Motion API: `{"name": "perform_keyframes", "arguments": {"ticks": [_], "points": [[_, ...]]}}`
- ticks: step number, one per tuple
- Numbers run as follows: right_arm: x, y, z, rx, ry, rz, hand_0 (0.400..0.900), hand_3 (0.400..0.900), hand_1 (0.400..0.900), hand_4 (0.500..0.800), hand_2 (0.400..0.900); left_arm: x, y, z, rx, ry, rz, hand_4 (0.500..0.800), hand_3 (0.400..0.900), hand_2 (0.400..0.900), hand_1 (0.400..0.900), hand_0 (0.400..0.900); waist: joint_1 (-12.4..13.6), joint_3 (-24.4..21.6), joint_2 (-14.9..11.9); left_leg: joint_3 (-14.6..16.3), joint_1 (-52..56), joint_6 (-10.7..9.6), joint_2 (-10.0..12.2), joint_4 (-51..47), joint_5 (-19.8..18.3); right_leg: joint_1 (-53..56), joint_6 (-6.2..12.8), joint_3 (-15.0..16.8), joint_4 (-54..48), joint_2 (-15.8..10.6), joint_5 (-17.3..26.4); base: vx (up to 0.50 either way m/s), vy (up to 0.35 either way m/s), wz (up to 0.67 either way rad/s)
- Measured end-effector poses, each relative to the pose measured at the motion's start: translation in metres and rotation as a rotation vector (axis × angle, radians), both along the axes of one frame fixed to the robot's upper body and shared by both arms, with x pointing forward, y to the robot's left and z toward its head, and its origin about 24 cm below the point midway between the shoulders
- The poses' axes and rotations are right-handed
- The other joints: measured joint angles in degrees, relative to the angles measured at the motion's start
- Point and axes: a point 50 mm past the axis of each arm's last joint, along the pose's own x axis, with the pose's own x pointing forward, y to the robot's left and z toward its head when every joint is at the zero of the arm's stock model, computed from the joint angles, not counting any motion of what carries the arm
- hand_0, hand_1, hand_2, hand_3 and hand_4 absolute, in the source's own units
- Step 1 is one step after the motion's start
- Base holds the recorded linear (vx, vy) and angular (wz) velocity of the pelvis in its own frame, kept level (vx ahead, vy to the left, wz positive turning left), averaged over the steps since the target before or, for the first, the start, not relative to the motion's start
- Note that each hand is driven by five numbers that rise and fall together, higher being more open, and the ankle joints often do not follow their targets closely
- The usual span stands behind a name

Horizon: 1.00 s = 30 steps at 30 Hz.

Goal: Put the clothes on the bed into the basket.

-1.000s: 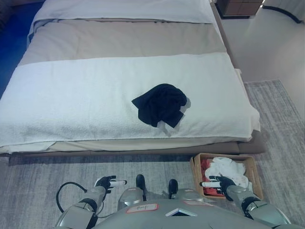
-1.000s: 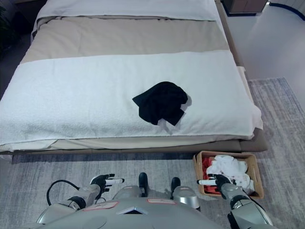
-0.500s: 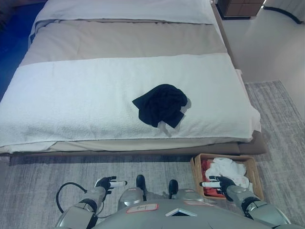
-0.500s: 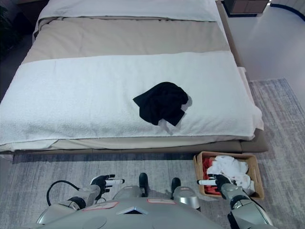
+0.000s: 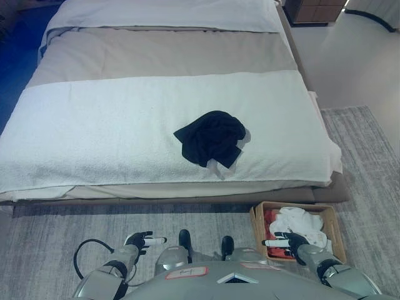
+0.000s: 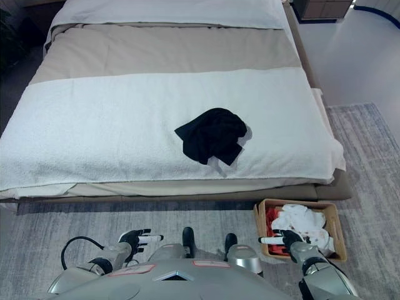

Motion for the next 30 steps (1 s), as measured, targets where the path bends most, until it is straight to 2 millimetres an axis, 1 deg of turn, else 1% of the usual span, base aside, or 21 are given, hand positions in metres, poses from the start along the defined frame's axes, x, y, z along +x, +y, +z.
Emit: {"name": "perform_keyframes", "arguments": {"ticks": [6,7,8,9,10,11,12,13,14,16,17,18,21,23,24,25,26,27,28,29,30], "points": [[-0.004,0.0,-0.001,0.0,0.01,-0.003,0.9,0.9,0.9,0.8,0.9,0.003,0.0,0.001,0.001,-0.006,-0.004,0.8,0.9,0.9,0.9,0.9,-0.2,-0.13,0.26,-1.46,-1.12,0.11,0.27,0.92,0.13,-0.52,-0.64,-0.75,0.32,0.42,-0.45,-0.04,-0.114,0.14],[-0.004,0.0,-0.001,-0.001,0.01,-0.004,0.9,0.9,0.9,0.8,0.9,0.003,0.0,0.001,0.0,-0.008,-0.005,0.8,0.9,0.9,0.9,0.9,-0.18,0.04,0.54,-1.76,-1.86,-0.63,0.42,1.76,0.6,-0.81,-0.89,-0.94,0.47,1.19,-0.69,-0.11,-0.128,0.06],[-0.004,0.0,-0.001,-0.001,0.007,-0.003,0.9,0.9,0.9,0.8,0.9,0.005,0.0,0.001,0.001,-0.012,-0.008,0.8,0.9,0.9,0.9,0.9,-0.19,0.14,0.47,-2.21,-3.04,-1.16,0.35,3.18,0.52,-1.3,-1.3,-1.34,0.64,0.68,-0.96,-0.15,-0.128,0.11],[-0.001,0.0,0.0,-0.001,0.001,-0.001,0.9,0.9,0.9,0.8,0.9,0.009,-0.001,0.002,0.0,-0.02,-0.011,0.8,0.9,0.9,0.9,0.9,-0.17,0.78,0.55,-2.83,-4.33,-2.56,0.21,5.13,0.47,-1.77,-1.62,-1.43,0.88,0.73,-1.23,-0.13,-0.125,0.23],[0.0,-0.001,0.0,-0.001,0.0,-0.004,0.9,0.9,0.9,0.8,0.9,0.016,-0.001,0.003,0.001,-0.032,-0.015,0.8,0.9,0.9,0.9,0.9,0.07,1.81,0.23,-4.42,-6.1,-4.86,-0.34,7.67,1.9,-1.98,-1.89,-1.64,0.91,0.97,-1.51,-0.05,-0.103,0.34],[0.005,0.001,0.001,0.002,-0.011,-0.002,0.9,0.9,0.9,0.8,0.9,0.027,-0.002,0.006,0.002,-0.058,-0.022,0.8,0.9,0.9,0.9,0.9,-0.1,3.22,-1.0,-5.6,-8.38,-7.58,-1.49,10.1,4.17,-2.64,-2.27,-1.95,1.45,-0.33,-1.79,0.02,-0.084,0.37],[0.007,0.0,0.001,0.001,-0.017,-0.001,0.9,0.9,0.9,0.8,0.9,0.037,-0.003,0.009,-0.003,-0.082,-0.029,0.8,0.9,0.9,0.9,0.9,0.05,4.34,-2.21,-5.52,-10.13,-9.17,-2.63,11.37,6.71,-2.78,-2.52,-2.13,1.25,-1.58,-1.88,0.06,-0.066,0.25],[0.007,-0.001,0.002,-0.003,-0.018,-0.001,0.9,0.9,0.9,0.8,0.9,0.037,-0.003,0.009,-0.009,-0.079,-0.03,0.8,0.9,0.9,0.9,0.9,-0.01,4.55,-2.43,-4.55,-10.56,-8.31,-2.77,11.88,6.62,-2.65,-3.0,-2.91,0.68,-1.88,-1.57,0.04,-0.044,0.14],[0.009,-0.001,0.002,-0.006,-0.023,-0.001,0.9,0.9,0.9,0.8,0.9,0.034,-0.004,0.008,-0.011,-0.071,-0.029,0.8,0.9,0.9,0.9,0.9,-0.26,4.75,-2.51,-2.96,-11.25,-6.78,-2.29,12.19,5.97,-2.06,-3.53,-3.65,0.4,-1.75,-1.53,0.1,-0.04,-0.07],[0.007,-0.002,0.002,-0.007,-0.02,-0.002,0.9,0.9,0.9,0.8,0.9,0.032,-0.004,0.008,-0.011,-0.065,-0.028,0.8,0.9,0.9,0.9,0.9,-0.39,5.04,-2.39,-1.05,-11.32,-5.39,-2.05,12.23,4.94,-1.9,-4.28,-3.97,0.62,-1.63,-2.05,0.13,-0.018,-0.18],[0.007,-0.002,0.002,-0.007,-0.02,-0.002,0.9,0.9,0.9,0.8,0.9,0.032,-0.003,0.008,-0.01,-0.065,-0.029,0.8,0.9,0.9,0.9,0.9,-0.32,5.13,-2.41,-1.24,-11.22,-4.63,-2.06,10.97,4.46,-1.88,-4.9,-3.91,0.57,-1.49,-2.45,0.17,0.027,-0.3],[0.008,-0.002,0.002,-0.008,-0.021,-0.002,0.9,0.9,0.9,0.8,0.9,0.032,-0.003,0.007,-0.01,-0.063,-0.028,0.8,0.9,0.9,0.9,0.9,-0.01,5.19,-2.14,-1.61,-10.75,-4.4,-1.96,8.28,4.71,-1.79,-4.89,-3.6,0.25,-1.1,-2.41,0.19,0.046,-0.36],[0.013,-0.002,0.004,-0.011,-0.034,0.002,0.9,0.9,0.9,0.8,0.9,0.034,-0.004,0.008,-0.012,-0.081,-0.024,0.8,0.9,0.9,0.9,0.9,0.2,6.64,-2.13,-2.92,-10.96,-4.41,-0.98,3.25,4.82,-0.47,-4.87,-2.03,0.1,-1.08,-2.5,0.21,0.074,-0.44],[0.018,-0.003,0.005,-0.013,-0.044,0.004,0.9,0.9,0.9,0.8,0.9,0.033,-0.003,0.008,-0.014,-0.082,-0.014,0.8,0.9,0.9,0.9,0.9,0.62,7.05,-1.75,-3.61,-10.53,-4.4,-0.45,0.33,4.86,0.51,-4.06,-0.68,0.17,-1.07,-3.0,0.25,0.14,-0.55],[0.022,-0.004,0.007,-0.015,-0.055,0.008,0.9,0.9,0.9,0.8,0.9,0.033,-0.005,0.008,-0.02,-0.084,-0.012,0.8,0.9,0.9,0.9,0.9,0.48,7.14,-0.38,-4.29,-9.65,-4.21,0.67,0.37,4.79,2.22,-2.24,0.51,-0.07,-0.5,-3.69,0.28,0.211,-0.59],[0.022,-0.005,0.007,-0.018,-0.053,0.007,0.9,0.9,0.9,0.8,0.9,0.029,-0.006,0.006,-0.024,-0.074,-0.01,0.8,0.9,0.9,0.9,0.9,0.47,7.16,0.66,-4.74,-8.32,-3.66,1.49,0.0,5.15,3.75,-1.17,2.05,-0.09,0.01,-4.42,0.37,0.304,-0.73],[0.019,-0.001,0.005,-0.012,-0.048,0.006,0.9,0.9,0.9,0.8,0.9,0.025,-0.005,0.005,-0.02,-0.065,-0.007,0.8,0.9,0.9,0.9,0.9,0.77,7.05,0.02,-3.76,-7.02,-1.77,0.81,0.38,5.6,4.01,-0.28,3.18,0.03,-0.28,-4.99,0.28,0.291,-0.46],[0.023,0.007,0.003,0.02,-0.059,0.018,0.9,0.9,0.9,0.8,0.9,0.025,0.002,0.007,-0.002,-0.063,-0.008,0.8,0.9,0.9,0.9,0.9,0.78,5.95,-2.07,-2.01,-6.45,-1.55,-1.14,0.66,3.72,3.76,-0.09,5.24,0.03,-2.74,-5.25,0.24,0.273,-0.38],[0.023,0.01,0.002,0.028,-0.061,0.018,0.9,0.9,0.9,0.8,0.9,0.026,0.005,0.008,0.005,-0.067,-0.008,0.8,0.9,0.9,0.9,0.9,0.7,5.83,-3.0,-1.36,-6.18,-0.92,-2.08,0.71,3.31,3.85,0.61,5.46,0.28,-3.63,-5.38,0.22,0.28,-0.33],[0.021,0.014,0.0,0.04,-0.06,0.019,0.9,0.9,0.9,0.8,0.9,0.031,0.007,0.01,0.013,-0.078,-0.01,0.8,0.9,0.9,0.9,0.9,0.54,5.53,-3.77,-0.54,-6.02,0.86,-3.35,0.78,3.22,3.63,1.36,5.83,1.43,-5.4,-5.71,0.19,0.277,-0.33],[0.02,0.016,-0.001,0.05,-0.054,0.02,0.9,0.9,0.9,0.8,0.9,0.036,0.008,0.012,0.016,-0.09,-0.014,0.8,0.9,0.9,0.9,0.9,0.57,5.46,-3.94,0.0,-5.89,2.02,-4.16,0.99,3.64,3.28,1.7,6.27,2.42,-6.5,-5.89,0.19,0.28,-0.36]]}}
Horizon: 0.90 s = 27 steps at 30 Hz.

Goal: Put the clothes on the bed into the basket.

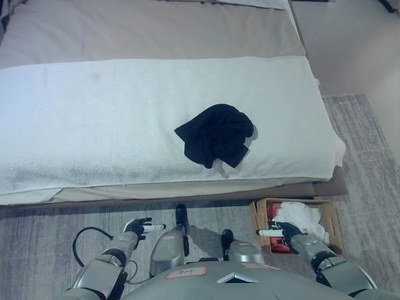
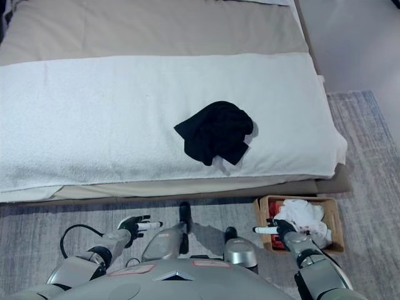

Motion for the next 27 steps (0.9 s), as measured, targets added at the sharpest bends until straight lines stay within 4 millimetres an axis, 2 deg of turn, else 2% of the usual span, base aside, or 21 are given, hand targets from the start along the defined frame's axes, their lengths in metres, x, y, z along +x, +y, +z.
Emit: {"name": "perform_keyframes", "arguments": {"ticks": [2,3,5,7,9,11,12,13,18,20,23,26,27], "points": [[0.001,0.004,-0.001,0.016,0.002,0.003,0.9,0.9,0.9,0.8,0.9,0.004,0.004,0.002,0.011,-0.01,-0.005,0.8,0.9,0.9,0.9,0.9,0.51,-0.2,-0.53,1.39,-0.06,1.59,-0.96,1.3,-1.51,-1.53,2.47,0.64,3.18,-0.98,-0.55,0.16,0.26,-0.37],[0.005,0.006,-0.001,0.023,-0.006,0.006,0.9,0.9,0.9,0.8,0.9,0.012,0.006,0.006,0.019,-0.026,-0.01,0.8,0.9,0.9,0.9,0.9,1.03,-0.18,-0.81,2.06,0.11,2.11,-1.59,2.49,-3.66,-2.94,3.14,1.03,5.25,-1.63,-0.35,0.14,0.249,-0.22],[0.015,0.01,0.001,0.032,-0.033,0.015,0.9,0.9,0.9,0.8,0.9,0.012,0.012,0.008,0.034,-0.03,-0.011,0.8,0.9,0.9,0.9,0.9,1.26,-0.41,-0.66,3.13,0.2,2.49,-1.39,2.38,-4.73,-5.61,5.07,2.05,10.08,-1.49,-0.46,0.14,0.249,-0.05],[0.024,0.013,0.003,0.037,-0.057,0.024,0.9,0.9,0.9,0.8,0.9,0.014,0.016,0.009,0.046,-0.03,-0.009,0.8,0.9,0.9,0.9,0.9,0.97,-0.42,-0.92,3.12,0.88,3.78,-1.52,2.22,-4.89,-8.75,6.02,2.5,17.05,-1.07,-0.17,0.09,0.217,0.0],[0.023,0.014,0.003,0.04,-0.053,0.023,0.9,0.9,0.9,0.8,0.9,0.012,0.018,0.009,0.054,-0.026,-0.015,0.8,0.9,0.9,0.9,0.9,0.89,-0.47,-1.6,2.83,1.92,4.41,-0.76,2.45,-5.02,-11.19,7.21,3.31,23.0,-0.72,-0.18,0.11,0.164,0.04],[0.022,0.018,0.001,0.049,-0.051,0.024,0.9,0.9,0.9,0.8,0.9,0.014,0.022,0.012,0.065,-0.031,-0.017,0.8,0.9,0.9,0.9,0.9,0.92,-0.6,-2.86,2.43,3.29,5.26,-1.12,2.1,-5.56,-11.94,7.43,3.05,26.83,-0.85,0.84,0.16,0.135,0.1],[0.022,0.018,0.001,0.052,-0.052,0.025,0.9,0.9,0.9,0.8,0.9,0.013,0.024,0.012,0.071,-0.027,-0.014,0.8,0.9,0.9,0.9,0.9,0.82,-0.74,-3.14,1.9,4.41,6.54,-1.05,1.23,-5.97,-12.99,7.34,2.92,29.67,-0.69,-0.04,0.2,0.099,0.17],[0.02,0.018,0.001,0.05,-0.05,0.025,0.9,0.9,0.9,0.8,0.9,0.013,0.026,0.012,0.075,-0.026,-0.013,0.8,0.9,0.9,0.9,0.9,0.84,-0.77,-3.19,1.6,5.34,7.46,-1.04,0.36,-6.15,-13.37,6.34,2.67,29.5,-0.34,-1.03,0.17,0.059,0.18],[0.029,0.021,0.003,0.053,-0.073,0.053,0.9,0.9,0.9,0.8,0.9,0.007,0.032,0.012,0.091,-0.001,-0.004,0.8,0.9,0.9,0.9,0.9,0.91,-0.52,-2.93,0.81,6.92,7.92,-1.38,-0.18,-6.1,-14.93,6.2,-0.16,15.44,-0.54,-0.8,0.13,-0.035,0.22],[0.034,0.023,0.005,0.06,-0.096,0.063,0.9,0.9,0.9,0.8,0.9,0.002,0.032,0.01,0.092,0.014,0.007,0.8,0.9,0.9,0.9,0.9,0.94,-0.2,-2.75,0.29,7.46,8.07,-1.77,-0.27,-6.27,-15.31,7.4,-0.35,7.84,-1.28,1.09,0.15,-0.117,0.2],[0.039,0.026,0.007,0.068,-0.117,0.072,0.9,0.9,0.9,0.8,0.9,-0.008,0.033,0.008,0.088,0.033,0.028,0.8,0.9,0.9,0.9,0.9,1.07,0.77,-2.67,-0.57,8.74,7.1,-2.72,-0.32,-7.03,-16.24,7.33,-1.79,2.6,-3.38,5.51,0.19,-0.159,0.32],[0.038,0.026,0.006,0.066,-0.113,0.075,0.9,0.9,0.9,0.8,0.9,-0.023,0.036,0.004,0.086,0.062,0.059,0.8,0.9,0.9,0.9,0.9,1.14,0.93,-3.12,-2.9,9.69,5.6,-3.62,-0.34,-7.76,-14.87,7.58,-1.72,1.58,-4.49,5.96,0.24,-0.222,0.59],[0.036,0.025,0.006,0.063,-0.104,0.073,0.9,0.9,0.9,0.8,0.9,-0.026,0.037,0.004,0.084,0.066,0.067,0.8,0.9,0.9,0.9,0.9,0.75,0.87,-3.34,-4.35,10.08,4.55,-3.84,-0.35,-8.04,-13.17,7.07,-1.53,0.92,-4.52,6.33,0.27,-0.261,0.39]]}}
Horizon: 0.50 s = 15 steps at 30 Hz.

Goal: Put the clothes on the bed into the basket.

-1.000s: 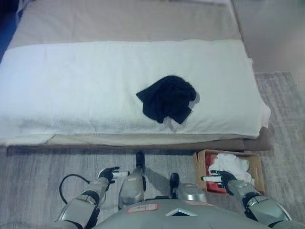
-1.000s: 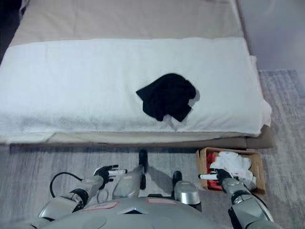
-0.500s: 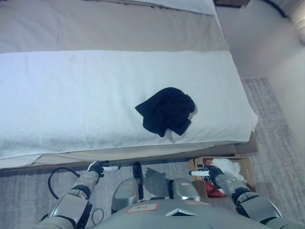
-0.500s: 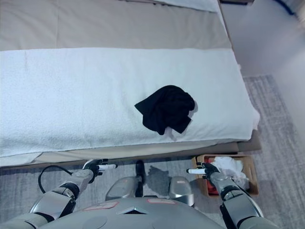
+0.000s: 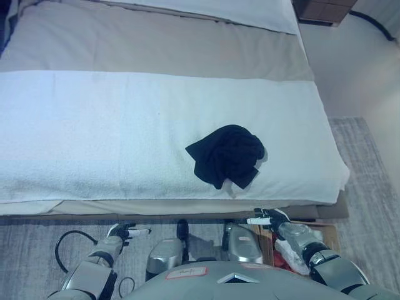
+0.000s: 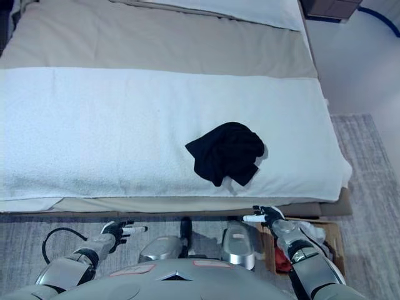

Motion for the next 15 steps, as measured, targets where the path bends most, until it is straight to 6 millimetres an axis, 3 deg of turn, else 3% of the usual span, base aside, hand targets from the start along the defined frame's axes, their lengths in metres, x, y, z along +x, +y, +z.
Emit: {"name": "perform_keyframes", "arguments": {"ticks": [1,3,5,8,9,10,12,15], "points": [[-0.002,-0.003,0.0,-0.011,0.008,-0.002,0.9,0.9,0.9,0.8,0.9,-0.003,-0.003,-0.002,-0.008,0.009,0.002,0.8,0.9,0.9,0.9,0.9,0.19,0.01,0.04,-1.2,0.73,-1.68,0.26,0.0,-0.38,1.43,-1.21,-0.75,-1.31,0.29,2.78,0.28,-0.297,0.46],[-0.002,-0.007,0.002,-0.021,0.001,0.0,0.9,0.9,0.9,0.8,0.9,-0.013,-0.008,-0.006,-0.025,0.029,0.007,0.8,0.9,0.9,0.9,0.9,0.18,-0.69,1.23,-2.83,1.13,-3.26,2.06,0.03,-0.86,3.43,-1.9,-2.64,-2.89,1.73,5.35,0.19,-0.246,0.46],[0.005,-0.015,0.008,-0.042,-0.029,0.007,0.9,0.9,0.9,0.8,0.9,-0.021,-0.016,-0.01,-0.047,0.05,0.009,0.8,0.9,0.9,0.9,0.9,0.35,-1.62,2.51,-3.83,1.04,-4.82,4.12,0.15,-1.02,4.08,-2.59,-4.0,-3.36,3.57,5.74,0.11,-0.195,0.39],[0.029,-0.043,0.029,-0.132,-0.113,0.019,0.9,0.9,0.9,0.8,0.9,-0.018,-0.037,-0.015,-0.099,0.044,-0.012,0.8,0.9,0.9,0.9,0.9,0.21,-2.84,4.78,-5.2,-0.08,-6.28,6.4,0.89,-1.08,4.14,-4.34,-6.35,-3.2,5.71,5.37,0.1,-0.139,0.12],[0.046,-0.055,0.044,-0.182,-0.162,0.044,0.9,0.9,0.9,0.8,0.9,-0.015,-0.044,-0.016,-0.12,0.036,-0.021,0.8,0.9,0.9,0.9,0.9,0.16,-3.18,5.34,-5.2,-0.18,-6.52,7.0,0.9,-1.14,4.04,-4.73,-6.5,-3.21,6.31,5.11,0.09,-0.08,-0.03],[0.052,-0.059,0.049,-0.198,-0.182,0.053,0.9,0.9,0.9,0.8,0.9,-0.014,-0.045,-0.017,-0.126,0.031,-0.024,0.8,0.9,0.9,0.9,0.9,0.16,-3.26,5.47,-5.19,-0.2,-6.63,7.19,0.9,-1.16,4.02,-4.83,-6.51,-3.22,6.49,5.05,0.07,-0.053,-0.08],[0.094,-0.075,0.087,-0.296,-0.306,0.092,0.9,0.9,0.9,0.8,0.9,-0.008,-0.051,-0.016,-0.141,0.008,-0.036,0.8,0.9,0.9,0.9,0.9,-0.82,-3.62,6.06,-5.09,-0.12,-7.19,7.98,0.57,-1.2,3.89,-4.97,-6.53,-3.22,7.32,5.05,0.06,-0.02,-0.13],[0.137,-0.072,0.127,-0.356,-0.45,0.157,0.9,0.9,0.9,0.8,0.9,0.0,-0.053,-0.015,-0.143,-0.014,-0.052,0.8,0.9,0.9,0.9,0.9,-1.24,-3.73,6.24,-4.39,0.17,-7.29,8.34,0.02,-1.2,3.58,-5.05,-5.86,-3.33,7.72,5.04,0.05,0.003,-0.11]]}}
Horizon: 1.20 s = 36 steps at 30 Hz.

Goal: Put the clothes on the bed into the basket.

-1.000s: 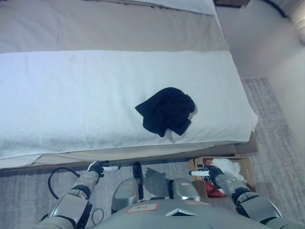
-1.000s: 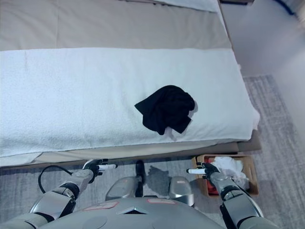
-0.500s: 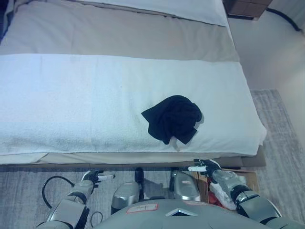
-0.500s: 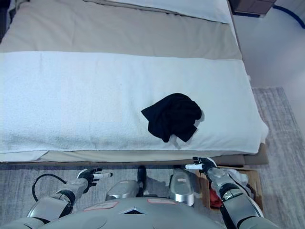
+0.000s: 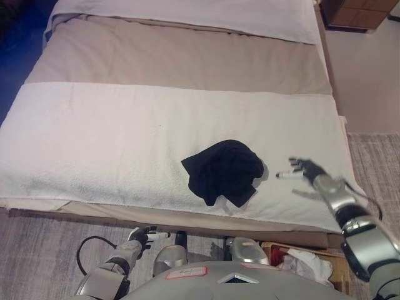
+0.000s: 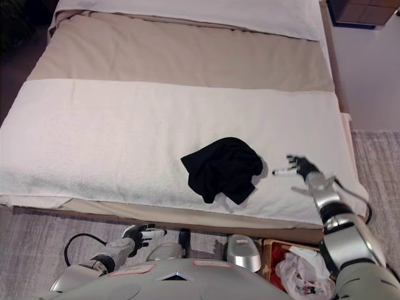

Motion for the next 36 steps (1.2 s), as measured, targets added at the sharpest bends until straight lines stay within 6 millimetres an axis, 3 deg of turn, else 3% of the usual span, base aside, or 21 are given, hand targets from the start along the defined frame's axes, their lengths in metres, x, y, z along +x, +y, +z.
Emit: {"name": "perform_keyframes", "arguments": {"ticks": [5,7,10,13,16,23,29,36], "points": [[0.044,0.036,0.03,-0.038,-0.088,0.154,0.9,0.9,0.9,0.8,0.9,-0.004,-0.006,-0.002,0.001,0.018,-0.034,0.8,0.9,0.9,0.9,0.9,0.54,-0.15,0.24,0.61,-0.58,-0.15,-0.09,0.01,-0.06,-0.91,-0.4,0.62,-0.08,0.02,0.29,-0.02,0.015,-0.02],[0.054,0.05,0.035,-0.048,-0.097,0.196,0.9,0.9,0.9,0.8,0.9,-0.006,-0.009,-0.003,-0.001,0.027,-0.055,0.8,0.9,0.9,0.9,0.9,2.13,-0.18,0.49,0.59,-1.95,-0.48,-0.27,0.17,0.2,-2.19,-1.13,0.68,0.12,-0.13,0.86,-0.11,0.029,0.08],[0.069,0.057,0.046,-0.06,-0.107,0.185,0.9,0.9,0.9,0.8,0.9,-0.003,-0.01,-0.003,-0.006,0.015,-0.062,0.8,0.9,0.9,0.9,0.9,4.18,0.38,1.27,-0.28,-5.37,-0.97,-0.88,0.9,0.8,-4.83,-1.75,-0.28,0.18,-0.71,1.5,-0.15,0.03,0.17],[0.081,0.058,0.063,-0.098,-0.138,0.179,0.9,0.9,0.9,0.8,0.9,0.014,-0.015,0.002,-0.015,-0.054,-0.094,0.8,0.9,0.9,0.9,0.9,6.01,2.59,2.47,-1.25,-8.27,-1.03,-1.48,2.04,1.19,-6.8,-1.56,-0.95,0.21,-1.35,2.14,-0.11,0.022,0.15],[0.092,0.065,0.078,-0.105,-0.18,0.186,0.9,0.9,0.9,0.8,0.9,0.025,-0.017,0.005,-0.024,-0.096,-0.094,0.8,0.9,0.9,0.9,0.9,6.29,5.27,3.4,-2.87,-10.36,-1.3,-2.02,2.27,1.97,-7.94,-1.61,-2.41,0.21,-1.97,2.4,-0.07,0.032,0.25],[0.094,0.054,0.086,-0.13,-0.18,0.126,0.9,0.9,0.9,0.8,0.9,0.046,-0.021,0.013,-0.031,-0.173,-0.125,0.8,0.9,0.9,0.9,0.9,9.53,10.72,5.15,-5.06,-13.93,-2.0,-2.94,2.44,3.3,-10.18,-1.39,-4.39,0.2,-2.99,2.55,-0.05,0.022,0.26],[0.097,0.031,0.109,-0.188,-0.247,0.034,0.9,0.9,0.9,0.8,0.9,0.039,-0.023,0.01,-0.031,-0.149,-0.157,0.8,0.9,0.9,0.9,0.9,10.79,14.27,8.54,-6.68,-16.74,-2.27,-3.97,2.4,4.29,-11.94,-0.93,-6.34,0.19,-4.18,2.89,-0.01,0.017,0.23],[0.095,0.011,0.125,-0.214,-0.282,-0.022,0.9,0.9,0.9,0.8,0.9,0.032,-0.028,0.009,-0.052,-0.146,-0.173,0.8,0.9,0.9,0.9,0.9,11.15,15.06,9.84,-8.01,-17.24,-2.36,-4.49,1.82,5.0,-12.05,-0.88,-7.59,0.15,-4.82,2.85,0.02,0.012,0.14]]}}
